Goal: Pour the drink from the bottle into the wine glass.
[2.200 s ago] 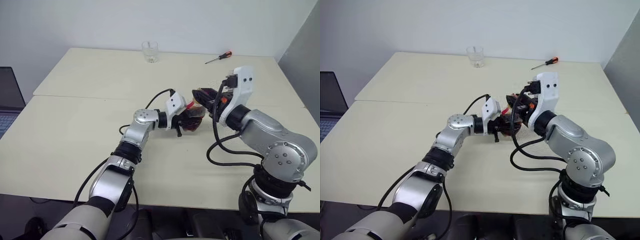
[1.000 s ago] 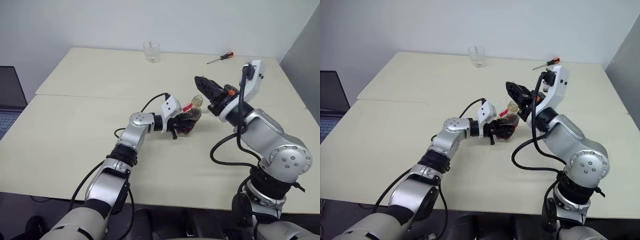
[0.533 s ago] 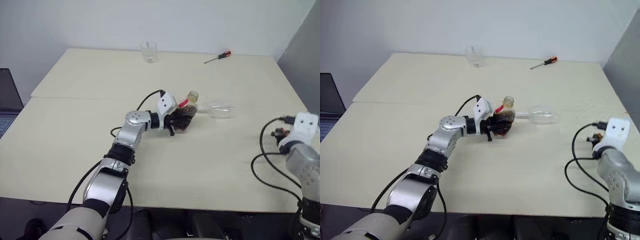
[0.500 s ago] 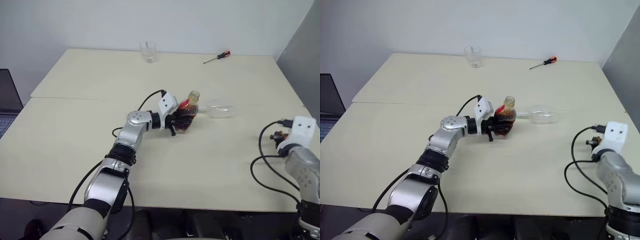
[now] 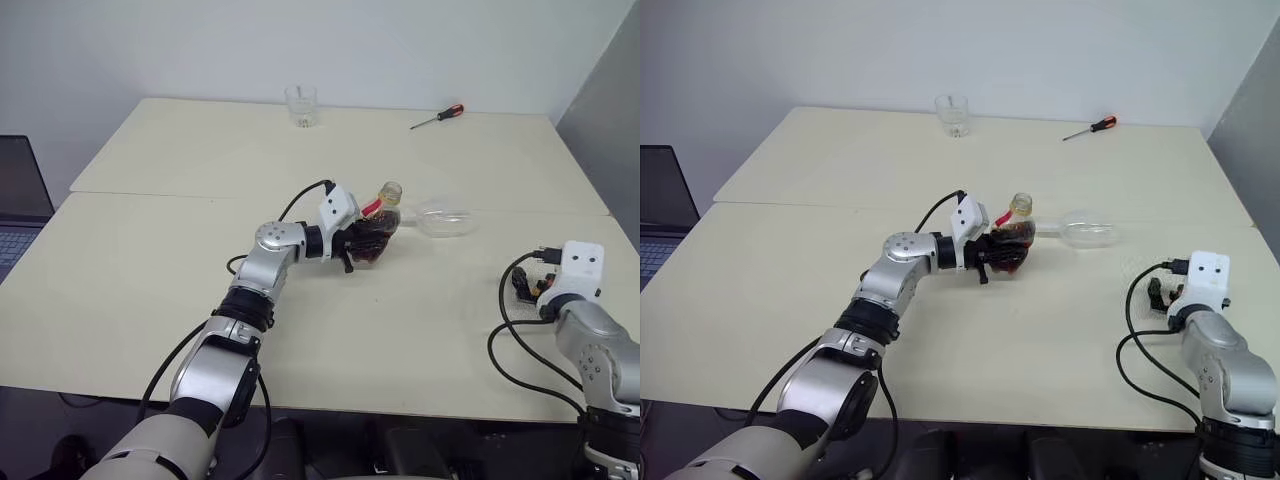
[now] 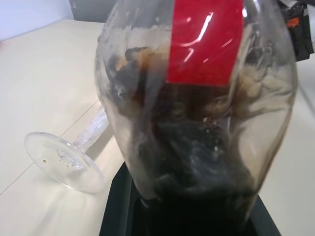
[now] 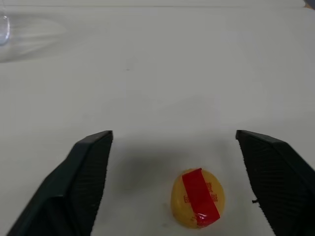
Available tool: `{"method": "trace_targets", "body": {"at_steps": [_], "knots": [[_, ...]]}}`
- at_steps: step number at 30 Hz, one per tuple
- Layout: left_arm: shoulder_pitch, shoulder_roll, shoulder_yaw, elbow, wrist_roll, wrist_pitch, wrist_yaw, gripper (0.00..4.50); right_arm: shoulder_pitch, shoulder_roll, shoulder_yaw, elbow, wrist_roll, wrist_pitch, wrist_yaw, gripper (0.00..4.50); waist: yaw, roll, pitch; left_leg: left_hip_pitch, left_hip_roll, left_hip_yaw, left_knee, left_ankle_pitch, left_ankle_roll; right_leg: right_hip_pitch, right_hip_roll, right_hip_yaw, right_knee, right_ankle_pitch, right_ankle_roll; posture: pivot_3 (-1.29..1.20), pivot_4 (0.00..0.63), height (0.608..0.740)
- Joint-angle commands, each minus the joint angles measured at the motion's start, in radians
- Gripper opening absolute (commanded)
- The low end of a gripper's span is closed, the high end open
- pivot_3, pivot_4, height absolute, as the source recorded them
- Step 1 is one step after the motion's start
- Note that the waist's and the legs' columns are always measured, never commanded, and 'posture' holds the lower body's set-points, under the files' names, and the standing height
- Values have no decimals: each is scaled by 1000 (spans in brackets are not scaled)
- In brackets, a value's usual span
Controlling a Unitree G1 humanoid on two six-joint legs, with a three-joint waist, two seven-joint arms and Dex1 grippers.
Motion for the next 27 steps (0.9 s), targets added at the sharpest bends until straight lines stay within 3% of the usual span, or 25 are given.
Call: {"method": "trace_targets", "body": {"at_steps": [1, 9, 15, 17, 27], "knots": [[-27, -3, 21, -26, -17, -19, 12, 666, -40, -47, -45, -125, 18, 57, 37, 4500, 0, 0, 0, 0, 0, 0, 0, 0, 0, 0, 0, 0, 0, 0, 0, 0, 150, 740], [-11, 29, 110, -10, -43, -24, 107, 666, -273, -122, -10, -335, 262, 289, 233, 4500, -3, 0, 0, 1, 0, -2, 0, 0, 0, 0, 1, 0, 3, 0, 0, 0, 150, 740], [10, 89, 203, 28, -38, -56, 266, 666, -444, -78, 59, -382, 444, 333, 328, 4500, 1, -1, 0, 0, 0, -3, 0, 0, 0, 0, 1, -1, 2, 0, 0, 0, 150, 740], [4, 122, 238, 65, -29, -74, 333, 666, -468, -10, 70, -329, 452, 292, 318, 4500, 0, -1, 0, 0, 0, -3, 1, 0, 0, 0, 0, -1, 1, 0, 0, 0, 150, 740], [29, 209, 361, 136, -25, -127, 564, 666, -520, 144, 370, -176, 318, 105, 398, 4500, 3, -2, 0, -1, 0, -2, 1, 0, 0, 0, -2, -3, 1, 0, 0, 0, 150, 740]]}}
